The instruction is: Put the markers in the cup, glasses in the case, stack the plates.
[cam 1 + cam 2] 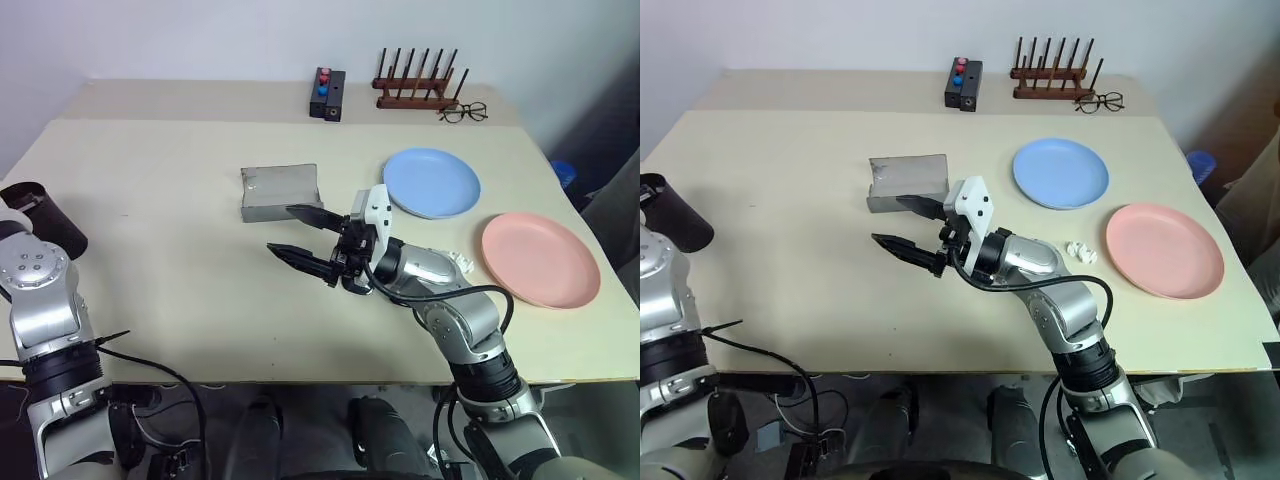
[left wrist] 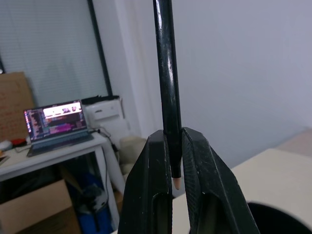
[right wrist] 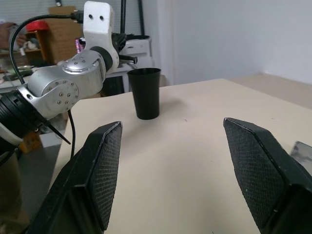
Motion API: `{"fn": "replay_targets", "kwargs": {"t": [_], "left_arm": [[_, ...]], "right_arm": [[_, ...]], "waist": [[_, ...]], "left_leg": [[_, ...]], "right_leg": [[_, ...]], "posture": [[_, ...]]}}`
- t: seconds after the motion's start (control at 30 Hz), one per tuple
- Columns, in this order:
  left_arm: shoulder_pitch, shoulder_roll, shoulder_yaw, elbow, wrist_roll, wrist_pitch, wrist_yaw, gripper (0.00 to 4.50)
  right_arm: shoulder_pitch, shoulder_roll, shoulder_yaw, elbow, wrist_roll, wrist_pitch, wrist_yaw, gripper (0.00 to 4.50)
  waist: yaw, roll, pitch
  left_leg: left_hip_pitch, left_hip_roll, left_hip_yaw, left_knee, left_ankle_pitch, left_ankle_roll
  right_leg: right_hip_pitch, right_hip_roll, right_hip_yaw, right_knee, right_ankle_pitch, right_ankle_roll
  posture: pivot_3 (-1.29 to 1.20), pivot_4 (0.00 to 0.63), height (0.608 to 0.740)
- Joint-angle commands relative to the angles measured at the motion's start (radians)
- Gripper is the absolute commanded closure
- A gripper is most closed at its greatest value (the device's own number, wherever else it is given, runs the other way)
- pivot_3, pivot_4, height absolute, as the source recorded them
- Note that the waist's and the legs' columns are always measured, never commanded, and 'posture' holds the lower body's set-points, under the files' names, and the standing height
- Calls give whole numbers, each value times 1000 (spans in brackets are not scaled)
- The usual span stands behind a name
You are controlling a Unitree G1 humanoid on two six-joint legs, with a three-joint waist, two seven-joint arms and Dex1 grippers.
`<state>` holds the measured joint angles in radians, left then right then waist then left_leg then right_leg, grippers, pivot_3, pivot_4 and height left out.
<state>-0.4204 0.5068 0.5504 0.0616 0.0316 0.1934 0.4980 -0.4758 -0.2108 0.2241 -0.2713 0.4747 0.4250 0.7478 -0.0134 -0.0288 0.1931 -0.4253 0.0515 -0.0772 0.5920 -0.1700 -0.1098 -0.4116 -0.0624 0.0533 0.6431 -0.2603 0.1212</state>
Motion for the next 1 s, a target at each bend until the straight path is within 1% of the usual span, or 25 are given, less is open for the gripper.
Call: {"fn": "replay_targets", "kwargs": {"t": [0.03,0.23,0.4,0.67,1.0], "left_arm": [[5,1,19,-9,-1,-1,-15,4457],[-10,1,11,62,-23,-29,-64,4457],[-22,-7,2,98,-16,-42,-64,4457],[-8,-57,-23,76,-6,-31,-55,4457],[2,-65,-27,85,-4,-34,-55,4457]], "right_arm": [[-20,14,-2,-12,6,-25,11,1114],[-19,15,-4,-14,2,-26,10,1114],[-12,13,-5,-24,1,-22,-1,1114],[-1,7,-6,-41,5,-14,-15,1114],[-1,4,-2,-39,10,-15,-13,1114]], "waist": [[-1,0,0],[-4,0,0],[-3,0,0],[-4,0,0],[-4,0,0]], "left_leg": [[0,0,0,0,0,0],[0,0,0,0,0,0],[0,0,0,0,0,0],[0,0,0,0,0,0],[0,0,0,0,0,0]], "right_leg": [[0,0,0,0,0,0],[0,0,0,-1,0,0],[0,0,0,-1,0,0],[0,0,0,-1,0,0],[0,0,0,-1,0,0]], "posture": [[0,150,738],[0,150,738],[0,150,738],[0,150,738],[0,150,738]]}}
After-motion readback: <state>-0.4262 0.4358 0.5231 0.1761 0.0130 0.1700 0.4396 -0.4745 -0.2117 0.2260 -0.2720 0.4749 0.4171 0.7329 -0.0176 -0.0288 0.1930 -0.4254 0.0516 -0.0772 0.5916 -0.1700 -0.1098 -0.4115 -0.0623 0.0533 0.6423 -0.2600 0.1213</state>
